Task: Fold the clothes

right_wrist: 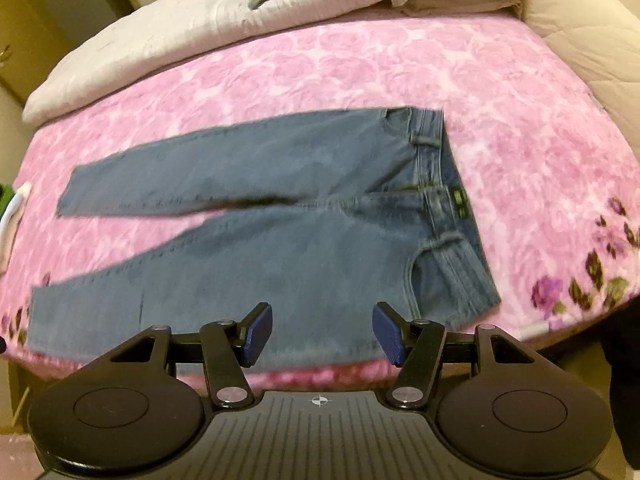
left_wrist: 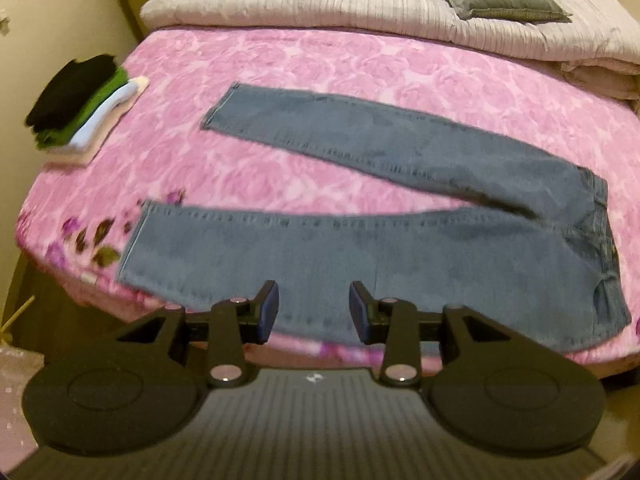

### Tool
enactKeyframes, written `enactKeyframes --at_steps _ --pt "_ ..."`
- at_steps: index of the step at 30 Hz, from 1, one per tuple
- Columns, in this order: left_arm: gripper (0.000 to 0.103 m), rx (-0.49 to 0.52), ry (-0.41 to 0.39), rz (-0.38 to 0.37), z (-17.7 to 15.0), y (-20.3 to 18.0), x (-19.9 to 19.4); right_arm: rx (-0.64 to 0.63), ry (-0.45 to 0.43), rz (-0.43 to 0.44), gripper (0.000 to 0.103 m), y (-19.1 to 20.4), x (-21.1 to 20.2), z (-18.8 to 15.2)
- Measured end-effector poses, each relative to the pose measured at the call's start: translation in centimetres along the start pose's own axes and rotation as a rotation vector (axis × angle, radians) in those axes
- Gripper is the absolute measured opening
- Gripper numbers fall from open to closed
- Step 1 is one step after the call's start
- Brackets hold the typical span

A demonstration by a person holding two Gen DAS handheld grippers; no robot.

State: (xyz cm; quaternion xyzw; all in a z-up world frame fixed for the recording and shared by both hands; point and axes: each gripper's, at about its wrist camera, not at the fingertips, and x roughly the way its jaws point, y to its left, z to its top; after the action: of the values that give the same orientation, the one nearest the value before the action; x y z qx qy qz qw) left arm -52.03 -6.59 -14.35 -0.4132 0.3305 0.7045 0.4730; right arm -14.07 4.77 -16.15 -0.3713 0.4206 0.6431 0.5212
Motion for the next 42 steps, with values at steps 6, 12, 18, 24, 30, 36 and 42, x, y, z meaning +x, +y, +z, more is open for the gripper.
enactKeyframes --at_steps 6,12,18,24,30,36,42 --pt "0.034 0.054 0.009 -0.063 6.3 1.0 4.0 0.068 -0.039 -0.025 0.059 1.7 2.1 5.0" --pt "0.034 0.143 0.015 -0.127 11.6 1.5 8.6 0.143 -0.083 -0.046 0.059 2.6 4.3 8.7" --pt "0.034 0.238 0.04 -0.193 14.9 -0.6 13.4 0.203 -0.097 -0.054 0.059 1.6 7.1 9.8" --pt "0.034 0.295 0.059 -0.291 17.4 -3.7 17.2 0.246 -0.153 0.0 0.059 -0.6 9.0 11.4" --pt "0.034 0.337 0.089 -0.372 19.1 -8.1 21.3 0.158 -0.104 -0.011 0.059 -4.0 13.2 14.8" --pt "0.034 0.443 0.106 -0.429 21.5 -13.0 27.5 -0.013 -0.023 -0.017 0.059 -7.2 18.8 18.7" --pt "0.034 0.563 0.111 -0.458 23.8 -16.7 34.3 -0.24 0.049 0.005 0.059 -8.3 25.4 22.5"
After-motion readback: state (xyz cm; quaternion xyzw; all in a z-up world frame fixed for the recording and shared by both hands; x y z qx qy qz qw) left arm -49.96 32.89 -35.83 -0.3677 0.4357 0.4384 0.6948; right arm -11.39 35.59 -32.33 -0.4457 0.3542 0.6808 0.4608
